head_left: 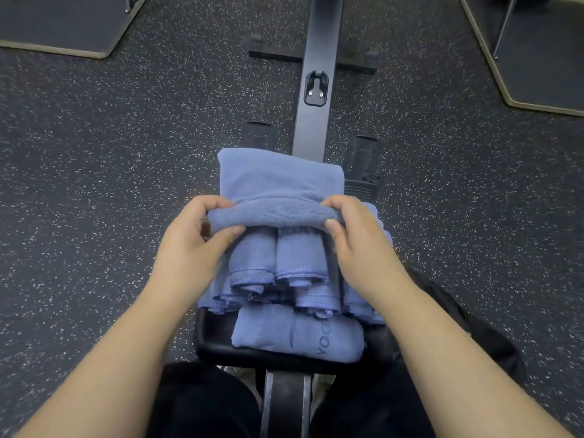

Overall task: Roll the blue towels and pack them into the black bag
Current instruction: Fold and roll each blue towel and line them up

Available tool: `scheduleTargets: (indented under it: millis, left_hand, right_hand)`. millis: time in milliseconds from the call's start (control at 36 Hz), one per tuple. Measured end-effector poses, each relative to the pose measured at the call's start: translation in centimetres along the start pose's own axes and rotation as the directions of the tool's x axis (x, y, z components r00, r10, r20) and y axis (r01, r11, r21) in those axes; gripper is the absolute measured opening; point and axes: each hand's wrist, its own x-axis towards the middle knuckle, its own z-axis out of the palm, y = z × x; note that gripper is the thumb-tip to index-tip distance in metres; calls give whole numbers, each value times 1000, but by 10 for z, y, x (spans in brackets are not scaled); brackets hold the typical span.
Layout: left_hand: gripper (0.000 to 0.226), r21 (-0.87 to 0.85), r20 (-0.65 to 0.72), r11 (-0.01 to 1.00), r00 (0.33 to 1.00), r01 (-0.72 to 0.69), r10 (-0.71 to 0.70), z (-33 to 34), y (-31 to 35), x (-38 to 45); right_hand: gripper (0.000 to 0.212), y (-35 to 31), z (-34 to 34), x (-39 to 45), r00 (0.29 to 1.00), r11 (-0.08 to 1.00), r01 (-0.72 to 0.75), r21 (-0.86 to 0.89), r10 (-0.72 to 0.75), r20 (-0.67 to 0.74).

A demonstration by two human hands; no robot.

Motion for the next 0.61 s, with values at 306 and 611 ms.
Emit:
scheduleTargets:
  millis: [306, 611]
  left_hand:
    - [16, -336, -78, 938, 991, 80, -112, 12, 10, 5]
    - [29, -421, -66, 903, 990, 89, -128, 10, 12, 4]
  right_hand:
    - [17, 4, 7, 1, 967, 978, -141, 155, 170, -193]
    - [24, -2, 12, 2, 962, 960, -63, 274, 131, -239]
